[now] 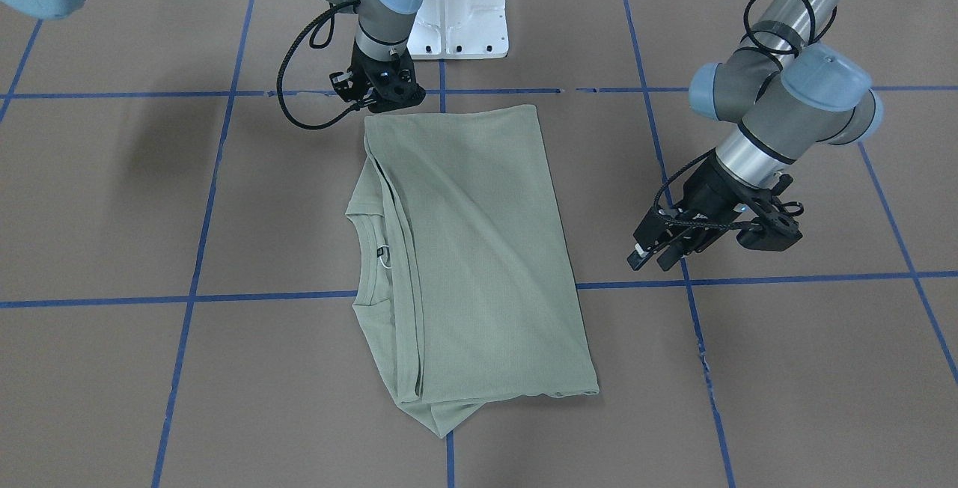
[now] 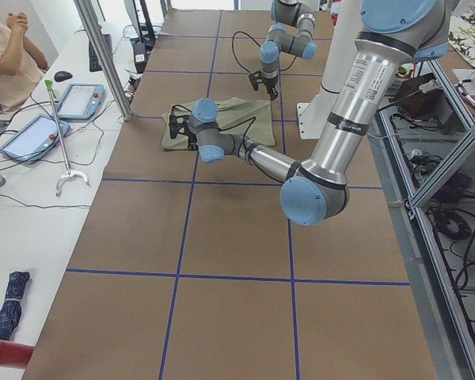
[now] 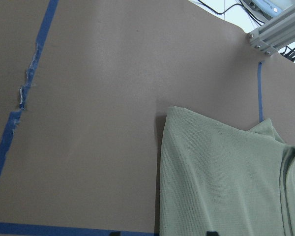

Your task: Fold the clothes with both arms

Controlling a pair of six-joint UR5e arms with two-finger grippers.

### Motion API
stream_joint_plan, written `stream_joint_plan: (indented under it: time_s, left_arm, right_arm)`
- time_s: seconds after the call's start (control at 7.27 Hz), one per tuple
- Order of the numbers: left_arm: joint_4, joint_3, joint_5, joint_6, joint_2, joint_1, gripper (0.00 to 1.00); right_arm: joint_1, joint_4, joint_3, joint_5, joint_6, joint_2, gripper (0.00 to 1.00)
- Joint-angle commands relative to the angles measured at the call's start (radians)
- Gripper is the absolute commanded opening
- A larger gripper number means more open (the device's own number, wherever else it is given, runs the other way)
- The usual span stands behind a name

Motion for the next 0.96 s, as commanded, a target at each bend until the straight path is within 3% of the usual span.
stream_joint_plan:
  time_s: [0.0, 0.14, 0.28, 0.55, 0.83]
  left_arm:
    - [0.002, -0.001, -0.001, 0.001, 0.0, 0.0, 0.66]
    - [0.003, -0.001, -0.001, 0.001, 0.0, 0.0, 0.66]
    - [0.003, -0.001, -0.001, 0.001, 0.001, 0.0, 0.66]
    - [0.003, -0.013, -0.001, -0.011, 0.008, 0.0, 0.66]
    - [0.002, -0.013, -0.001, -0.033, 0.008, 0.002, 0.66]
  right_arm:
    - [0.049, 0.014, 0.01, -0.02, -0.006, 0.003, 1.0]
    - [0.088, 0.149, -0.042, -0.072, -0.012, 0.004, 1.0]
    - [0.137, 0.324, -0.152, -0.072, -0.013, 0.016, 1.0]
    - [0.194, 0.373, -0.352, -0.078, -0.051, 0.157, 1.0]
    - [0.202, 0.374, -0.426, -0.098, -0.09, 0.188, 1.0]
